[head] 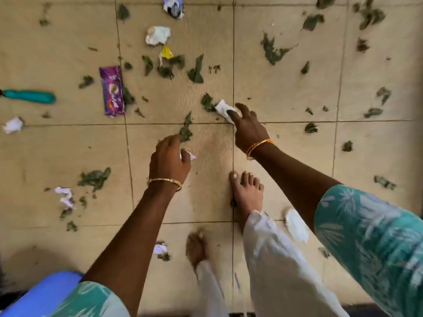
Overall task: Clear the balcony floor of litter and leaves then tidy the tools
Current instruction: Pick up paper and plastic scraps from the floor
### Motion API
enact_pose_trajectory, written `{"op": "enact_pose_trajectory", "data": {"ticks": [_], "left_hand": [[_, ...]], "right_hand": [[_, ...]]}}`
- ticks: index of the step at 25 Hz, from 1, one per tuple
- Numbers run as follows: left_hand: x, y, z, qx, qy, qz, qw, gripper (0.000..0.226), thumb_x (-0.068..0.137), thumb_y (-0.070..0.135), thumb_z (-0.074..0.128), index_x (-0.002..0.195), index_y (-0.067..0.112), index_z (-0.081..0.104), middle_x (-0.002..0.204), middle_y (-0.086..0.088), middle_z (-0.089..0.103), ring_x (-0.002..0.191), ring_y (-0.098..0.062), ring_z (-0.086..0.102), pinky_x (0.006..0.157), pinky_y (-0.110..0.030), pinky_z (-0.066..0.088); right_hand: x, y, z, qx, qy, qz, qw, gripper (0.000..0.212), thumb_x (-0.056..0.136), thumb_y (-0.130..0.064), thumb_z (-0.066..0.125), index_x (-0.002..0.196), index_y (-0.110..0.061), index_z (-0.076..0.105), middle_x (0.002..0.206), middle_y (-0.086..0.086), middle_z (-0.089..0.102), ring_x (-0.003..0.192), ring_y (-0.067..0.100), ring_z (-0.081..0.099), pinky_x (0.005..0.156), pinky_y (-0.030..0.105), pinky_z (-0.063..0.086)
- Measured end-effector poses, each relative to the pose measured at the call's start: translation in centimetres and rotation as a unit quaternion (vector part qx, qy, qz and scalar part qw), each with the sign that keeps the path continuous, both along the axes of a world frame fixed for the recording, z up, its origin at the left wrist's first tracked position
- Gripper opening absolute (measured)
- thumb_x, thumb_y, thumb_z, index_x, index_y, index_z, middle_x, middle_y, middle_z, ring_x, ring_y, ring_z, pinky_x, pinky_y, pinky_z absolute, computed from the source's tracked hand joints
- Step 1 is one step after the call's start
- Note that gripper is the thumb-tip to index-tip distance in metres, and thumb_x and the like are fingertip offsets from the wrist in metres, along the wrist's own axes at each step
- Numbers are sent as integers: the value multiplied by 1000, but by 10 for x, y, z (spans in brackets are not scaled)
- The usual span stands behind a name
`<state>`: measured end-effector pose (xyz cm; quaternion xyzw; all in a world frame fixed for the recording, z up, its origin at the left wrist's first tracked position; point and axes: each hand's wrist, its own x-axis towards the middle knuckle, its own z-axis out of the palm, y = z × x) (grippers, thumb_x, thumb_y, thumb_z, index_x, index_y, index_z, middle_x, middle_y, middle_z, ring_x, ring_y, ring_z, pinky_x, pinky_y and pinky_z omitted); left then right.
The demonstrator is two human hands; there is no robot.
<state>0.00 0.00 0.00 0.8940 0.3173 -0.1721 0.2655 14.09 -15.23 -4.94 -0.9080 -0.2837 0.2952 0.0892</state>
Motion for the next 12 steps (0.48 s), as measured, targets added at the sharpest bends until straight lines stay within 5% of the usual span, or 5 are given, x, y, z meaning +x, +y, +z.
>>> {"op": "enact_pose_trajectory", "data": {"ticks": [4, 9, 12], "left_hand": [[27, 8, -48, 14, -146, -13, 989, 37, 87, 18, 42, 113, 2, 63, 108, -16, 66, 102, -34, 59, 83, -39, 49], [73, 25, -96, 4, -281, -29, 959, 28, 88, 18, 47, 106, 7, 66, 93, -7, 70, 80, -23, 65, 69, -36, 53], [101, 28, -110, -56, -330, 11, 942, 30, 91, 27, 44, 106, 12, 65, 84, -2, 71, 63, -19, 65, 58, -39, 53]], "right_hand": [[0, 0, -50, 91, -80, -24, 992, 40, 79, 6, 55, 118, -1, 57, 121, 25, 51, 102, 42, 51, 72, 48, 54], [16, 2, -77, 273, -125, -161, 940, 14, 79, -3, 58, 89, -1, 68, 83, 16, 62, 68, 26, 58, 60, 32, 49], [23, 0, -73, 362, -78, -347, 862, 11, 81, -13, 52, 77, -8, 62, 70, 9, 58, 62, 19, 51, 56, 28, 43]]}}
